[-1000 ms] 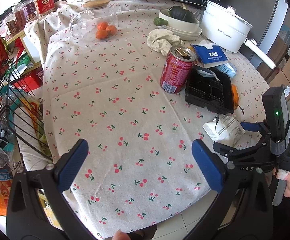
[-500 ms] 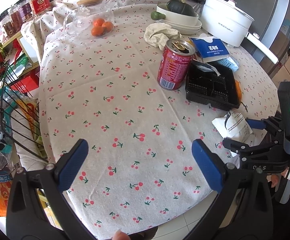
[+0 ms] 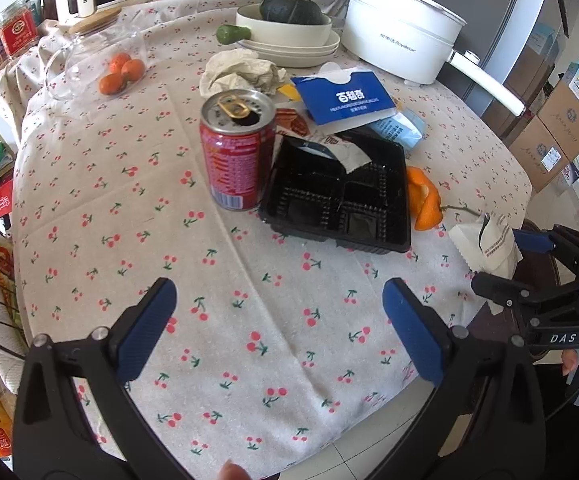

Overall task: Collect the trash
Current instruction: 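Grasp the black plastic tray with the left gripper while the right gripper lifts the wrapper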

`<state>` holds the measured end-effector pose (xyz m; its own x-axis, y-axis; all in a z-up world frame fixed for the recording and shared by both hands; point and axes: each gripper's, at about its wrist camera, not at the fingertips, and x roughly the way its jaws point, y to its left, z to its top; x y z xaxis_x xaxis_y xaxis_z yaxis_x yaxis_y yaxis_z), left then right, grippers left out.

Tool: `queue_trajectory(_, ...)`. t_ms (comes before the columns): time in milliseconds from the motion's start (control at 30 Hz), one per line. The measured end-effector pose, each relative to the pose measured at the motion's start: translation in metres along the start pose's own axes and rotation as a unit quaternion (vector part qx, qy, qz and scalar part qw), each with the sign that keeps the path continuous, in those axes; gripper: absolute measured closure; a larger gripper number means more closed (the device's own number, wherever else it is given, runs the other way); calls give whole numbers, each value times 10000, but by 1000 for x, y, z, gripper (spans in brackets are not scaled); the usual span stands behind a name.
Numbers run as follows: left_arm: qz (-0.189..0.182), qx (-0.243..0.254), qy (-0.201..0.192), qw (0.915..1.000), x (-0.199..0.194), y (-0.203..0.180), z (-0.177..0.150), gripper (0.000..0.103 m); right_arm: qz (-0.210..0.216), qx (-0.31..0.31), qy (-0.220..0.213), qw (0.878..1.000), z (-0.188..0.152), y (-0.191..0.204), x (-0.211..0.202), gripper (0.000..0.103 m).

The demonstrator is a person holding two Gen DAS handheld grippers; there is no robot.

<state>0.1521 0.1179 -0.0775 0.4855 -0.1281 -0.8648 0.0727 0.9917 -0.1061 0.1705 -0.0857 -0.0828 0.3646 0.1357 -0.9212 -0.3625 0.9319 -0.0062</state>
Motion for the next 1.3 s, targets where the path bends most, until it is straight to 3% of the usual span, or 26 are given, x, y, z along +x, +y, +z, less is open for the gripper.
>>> queue_trajectory(367, 424, 293, 11, 9987, 50, -27, 34, 6, 32, 261, -149, 9995, 16, -50, -22, 16)
queue_trajectory(567, 483, 47, 238, 9985, 71, -23, 39, 20, 47, 390, -120, 9992, 12, -68, -26, 16)
queue_trajectory(633, 418, -51, 308, 9986, 74, -21, 38, 32, 34, 402, -124, 9991, 10, -73, -28, 16)
queue_trajectory(767, 290, -106, 297, 9991, 71, -22, 35, 38, 1, 427, -142, 9990, 3, -78, -32, 16)
queue_trajectory(1300, 47, -387, 576, 9976, 29, -7, 7, 40, 7, 714, -418, 9966, -14, -96, -60, 16)
